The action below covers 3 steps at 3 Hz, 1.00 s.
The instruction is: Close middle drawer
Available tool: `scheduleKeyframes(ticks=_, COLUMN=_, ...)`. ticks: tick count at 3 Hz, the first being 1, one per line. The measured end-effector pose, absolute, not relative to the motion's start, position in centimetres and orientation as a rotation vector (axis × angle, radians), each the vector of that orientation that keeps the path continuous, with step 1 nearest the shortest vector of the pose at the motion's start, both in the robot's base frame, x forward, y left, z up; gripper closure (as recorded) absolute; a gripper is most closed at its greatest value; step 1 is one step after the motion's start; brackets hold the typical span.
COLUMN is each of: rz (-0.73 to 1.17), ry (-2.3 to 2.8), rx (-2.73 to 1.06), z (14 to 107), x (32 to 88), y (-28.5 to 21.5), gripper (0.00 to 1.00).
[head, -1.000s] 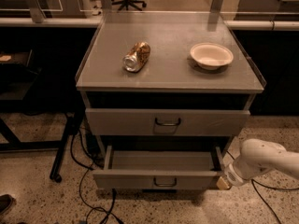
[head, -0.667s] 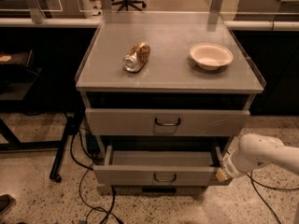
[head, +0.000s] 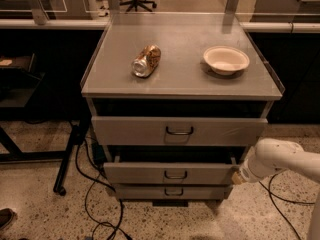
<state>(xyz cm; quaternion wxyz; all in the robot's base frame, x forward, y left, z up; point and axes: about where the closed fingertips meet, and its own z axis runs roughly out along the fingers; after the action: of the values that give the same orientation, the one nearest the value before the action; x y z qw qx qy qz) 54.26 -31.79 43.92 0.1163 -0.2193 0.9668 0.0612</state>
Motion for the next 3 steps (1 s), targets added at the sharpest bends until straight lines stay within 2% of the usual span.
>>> scheduleKeyframes(ticks=1, rz=0.180, ry=2.836, rx=-0.598, z=42.9, x=55.4, y=-31.8, gripper=1.00)
scheduleKeyframes(ticks=3, rz=0.166, ry=2.715, rx=-0.387, z=44.5, x=61.1, y=-32.6, gripper=1.00)
